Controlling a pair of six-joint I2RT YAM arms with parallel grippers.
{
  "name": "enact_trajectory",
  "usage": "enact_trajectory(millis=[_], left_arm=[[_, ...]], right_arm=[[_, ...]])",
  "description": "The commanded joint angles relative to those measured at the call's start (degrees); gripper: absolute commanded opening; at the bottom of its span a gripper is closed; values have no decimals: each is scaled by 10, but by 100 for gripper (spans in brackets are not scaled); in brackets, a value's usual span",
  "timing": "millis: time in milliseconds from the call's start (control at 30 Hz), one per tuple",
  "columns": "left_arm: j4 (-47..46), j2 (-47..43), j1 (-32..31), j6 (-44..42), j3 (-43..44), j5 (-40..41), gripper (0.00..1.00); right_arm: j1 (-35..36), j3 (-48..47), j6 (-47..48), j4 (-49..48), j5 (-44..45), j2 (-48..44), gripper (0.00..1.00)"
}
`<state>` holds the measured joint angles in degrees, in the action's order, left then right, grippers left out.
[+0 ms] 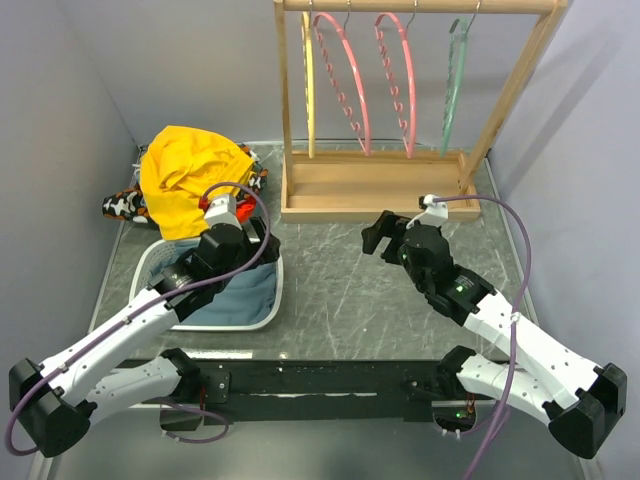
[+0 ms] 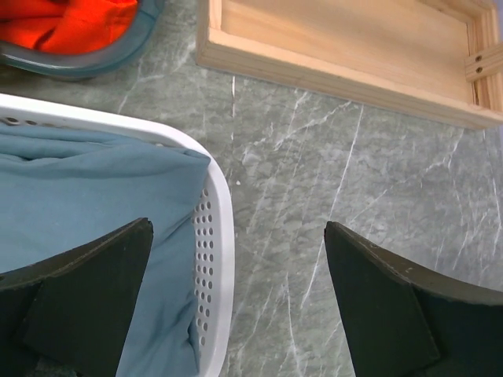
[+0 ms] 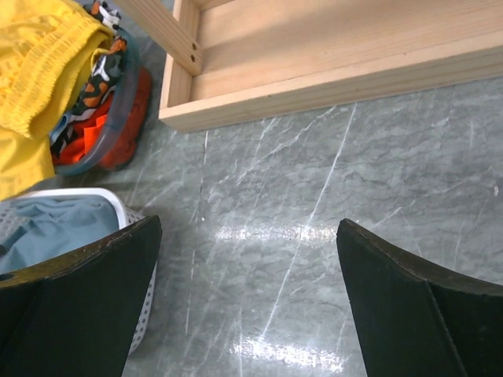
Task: Place the shorts on the hanger
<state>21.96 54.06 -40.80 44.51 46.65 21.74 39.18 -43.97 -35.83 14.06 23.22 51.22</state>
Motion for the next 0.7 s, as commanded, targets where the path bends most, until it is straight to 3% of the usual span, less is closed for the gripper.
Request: enact_trajectory(millis=[0,400,667], left_arm=[[47,-6,-1,21,51,39,96],[130,23,11,76,104,119,96],[161,75,120,73,195,140,97]], right_arm=[[2,-24,23,3,-1,-1,100],[1,-16,38,5,-17,-2,100],[1,-9,45,-8,-44,6,100]])
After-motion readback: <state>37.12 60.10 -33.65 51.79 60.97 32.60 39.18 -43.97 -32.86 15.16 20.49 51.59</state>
